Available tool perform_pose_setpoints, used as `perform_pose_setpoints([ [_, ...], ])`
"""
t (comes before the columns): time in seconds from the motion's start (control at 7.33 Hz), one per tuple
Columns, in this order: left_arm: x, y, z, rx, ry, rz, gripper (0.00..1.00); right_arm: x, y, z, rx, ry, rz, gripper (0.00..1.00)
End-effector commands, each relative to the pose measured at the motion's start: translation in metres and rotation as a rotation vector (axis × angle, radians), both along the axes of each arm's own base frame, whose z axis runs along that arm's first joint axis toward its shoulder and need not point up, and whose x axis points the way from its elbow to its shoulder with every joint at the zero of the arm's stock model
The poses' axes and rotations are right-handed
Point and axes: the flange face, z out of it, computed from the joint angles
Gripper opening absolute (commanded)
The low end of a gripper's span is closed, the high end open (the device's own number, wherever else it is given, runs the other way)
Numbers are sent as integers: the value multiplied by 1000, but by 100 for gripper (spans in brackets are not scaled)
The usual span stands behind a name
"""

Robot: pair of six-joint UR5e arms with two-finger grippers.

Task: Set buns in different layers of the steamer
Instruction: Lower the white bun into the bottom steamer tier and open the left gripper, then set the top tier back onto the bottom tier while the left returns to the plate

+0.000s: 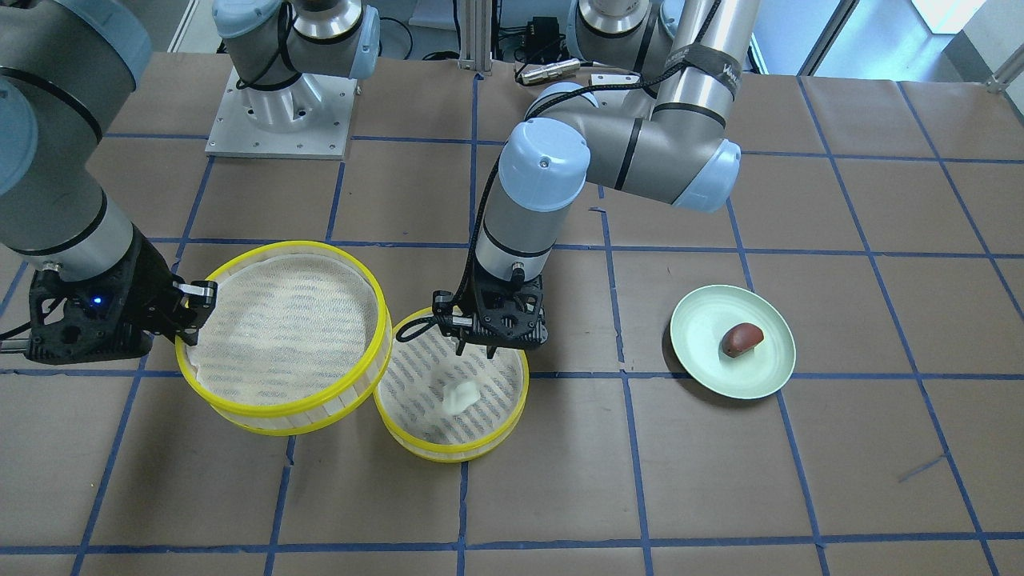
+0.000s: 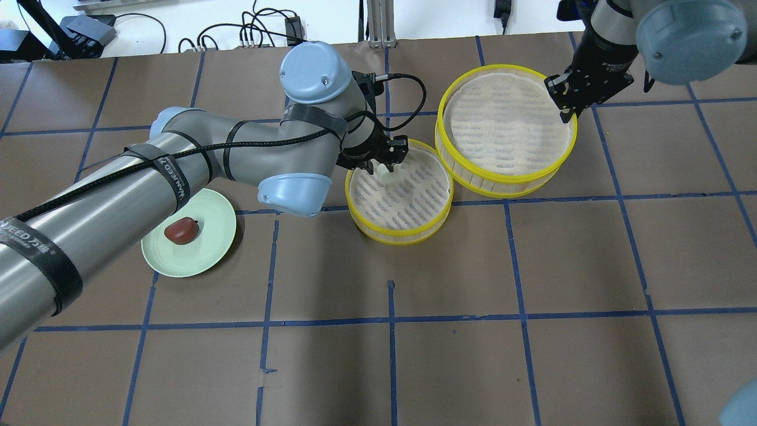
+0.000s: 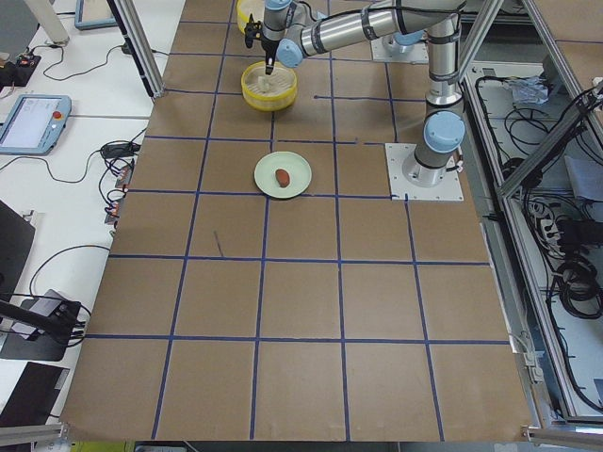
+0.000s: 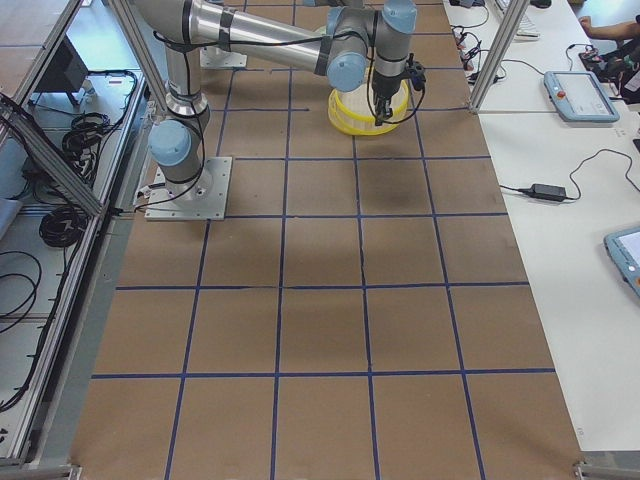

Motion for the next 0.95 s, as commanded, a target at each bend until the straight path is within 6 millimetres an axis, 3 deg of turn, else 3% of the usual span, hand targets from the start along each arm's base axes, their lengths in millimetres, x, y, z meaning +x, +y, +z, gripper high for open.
perform_pose_setpoints([
  [0.0, 4, 1, 4, -12, -8, -7, 100, 6, 2, 4, -6, 1, -12, 10],
  [0.14, 42, -12, 8, -46, -101, -68, 100, 36, 7, 7, -10, 1, -74, 10],
  [0.27, 108, -20, 16, -19, -177, -155, 100, 81, 12, -1, -4, 4, -98, 10],
  [0.41, 168, -6, 23, 16, -209, -239, 100, 116, 12, -16, 8, 6, -131, 10],
  [0.68, 299, 12, 2, 67, -227, -310, 100, 179, 9, -71, 22, 64, -174, 10],
  [0.82, 350, 17, -18, 112, -212, -311, 100, 199, 11, -86, 5, 91, -160, 11],
])
